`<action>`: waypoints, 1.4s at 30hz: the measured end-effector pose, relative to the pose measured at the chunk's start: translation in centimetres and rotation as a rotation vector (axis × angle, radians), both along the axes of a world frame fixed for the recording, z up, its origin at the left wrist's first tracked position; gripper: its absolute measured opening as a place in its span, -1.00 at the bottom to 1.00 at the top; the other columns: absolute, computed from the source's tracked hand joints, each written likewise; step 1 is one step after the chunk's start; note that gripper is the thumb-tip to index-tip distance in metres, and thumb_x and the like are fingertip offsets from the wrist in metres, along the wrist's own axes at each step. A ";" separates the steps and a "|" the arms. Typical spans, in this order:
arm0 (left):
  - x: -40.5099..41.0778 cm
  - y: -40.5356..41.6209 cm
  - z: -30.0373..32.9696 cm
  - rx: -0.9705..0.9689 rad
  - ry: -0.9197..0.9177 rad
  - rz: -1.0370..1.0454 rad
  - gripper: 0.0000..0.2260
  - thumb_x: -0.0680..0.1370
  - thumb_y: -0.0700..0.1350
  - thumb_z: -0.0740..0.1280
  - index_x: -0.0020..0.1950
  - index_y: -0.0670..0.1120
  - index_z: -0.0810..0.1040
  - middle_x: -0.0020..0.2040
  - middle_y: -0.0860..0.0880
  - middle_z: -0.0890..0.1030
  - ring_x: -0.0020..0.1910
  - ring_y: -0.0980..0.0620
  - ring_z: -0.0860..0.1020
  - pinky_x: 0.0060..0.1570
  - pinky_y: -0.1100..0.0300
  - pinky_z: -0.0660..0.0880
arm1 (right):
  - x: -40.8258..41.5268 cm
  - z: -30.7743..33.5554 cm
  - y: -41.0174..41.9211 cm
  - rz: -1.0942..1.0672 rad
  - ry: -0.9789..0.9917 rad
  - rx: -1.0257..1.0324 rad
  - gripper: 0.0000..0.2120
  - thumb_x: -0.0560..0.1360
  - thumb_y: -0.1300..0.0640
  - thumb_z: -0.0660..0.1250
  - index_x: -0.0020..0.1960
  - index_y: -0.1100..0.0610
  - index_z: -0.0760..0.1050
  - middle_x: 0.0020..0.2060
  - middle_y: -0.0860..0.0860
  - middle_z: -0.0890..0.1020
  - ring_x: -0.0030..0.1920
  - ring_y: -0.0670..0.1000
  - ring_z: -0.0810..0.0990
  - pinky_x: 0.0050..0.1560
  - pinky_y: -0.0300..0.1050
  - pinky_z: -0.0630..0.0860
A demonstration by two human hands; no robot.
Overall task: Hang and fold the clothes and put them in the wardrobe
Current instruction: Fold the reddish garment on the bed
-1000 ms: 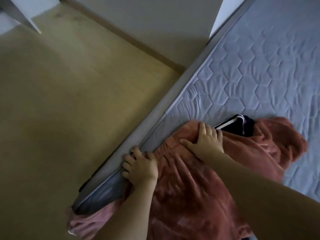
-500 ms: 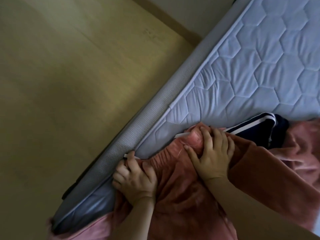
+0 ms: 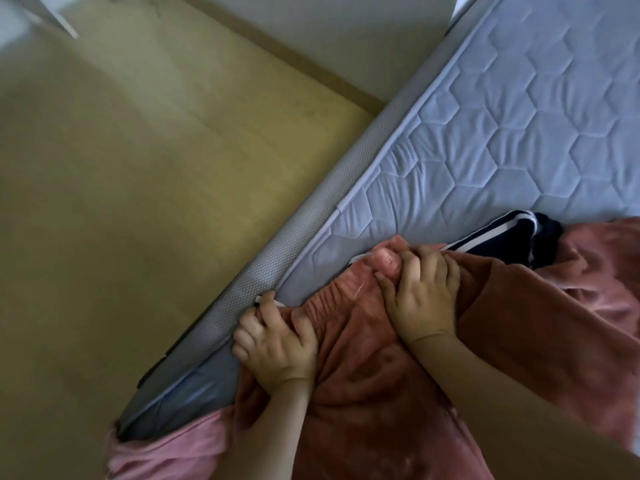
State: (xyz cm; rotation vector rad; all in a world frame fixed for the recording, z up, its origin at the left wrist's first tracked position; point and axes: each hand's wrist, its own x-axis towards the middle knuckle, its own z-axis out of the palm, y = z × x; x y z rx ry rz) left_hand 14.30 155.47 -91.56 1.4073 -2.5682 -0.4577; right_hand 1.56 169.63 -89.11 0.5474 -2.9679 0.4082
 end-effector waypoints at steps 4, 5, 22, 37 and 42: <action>1.1 -0.2 3.0 0.120 -0.001 -0.020 -0.41 0.40 0.12 0.10 0.29 -0.20 0.48 0.09 -0.32 0.48 0.02 -0.30 0.44 0.05 -0.15 0.36 | 2.2 5.1 1.4 0.134 0.078 0.035 -0.70 0.33 0.12 0.51 -0.03 0.24 0.54 -0.07 0.16 0.57 -0.03 0.23 0.55 0.23 0.17 0.33; 1.7 -0.4 4.5 0.133 -0.015 -0.035 -0.43 0.38 0.07 0.16 0.29 -0.21 0.46 0.10 -0.32 0.46 0.04 -0.30 0.42 0.07 -0.16 0.36 | 3.1 7.2 2.1 0.190 0.064 0.038 -0.66 0.26 0.11 0.52 -0.05 0.21 0.52 -0.09 0.14 0.58 -0.05 0.21 0.56 0.18 0.15 0.38; 10.6 7.8 63.2 0.339 0.187 -0.415 -0.88 0.52 -0.17 0.32 0.05 -0.09 0.49 0.00 -0.11 0.61 0.02 -0.14 0.58 0.00 0.03 0.50 | 12.0 65.3 19.5 0.303 -0.300 -0.045 -0.82 0.42 0.00 0.39 -0.16 0.01 0.40 -0.13 -0.06 0.36 -0.04 0.09 0.54 -0.13 -0.15 0.37; 13.6 25.6 103.8 0.757 0.866 -0.863 -0.91 0.19 -0.18 0.23 -0.34 -0.06 0.45 -0.41 -0.02 0.41 -0.40 0.03 0.37 -0.40 0.20 0.25 | 20.9 101.8 45.7 -0.003 -0.086 -0.430 -0.89 0.35 0.07 0.29 -0.18 0.09 0.51 -0.26 0.02 0.61 -0.24 0.02 0.57 -0.19 -0.10 0.47; 15.8 35.1 109.1 0.777 0.815 -1.088 -0.80 0.29 -0.17 0.31 -0.14 -0.15 0.64 -0.26 -0.11 0.59 -0.30 -0.02 0.54 -0.29 0.23 0.46 | 22.1 104.8 57.7 -0.097 0.202 -0.243 -0.81 0.49 0.04 0.38 -0.19 0.09 0.41 -0.16 0.09 0.56 -0.12 0.12 0.51 -0.20 -0.09 0.33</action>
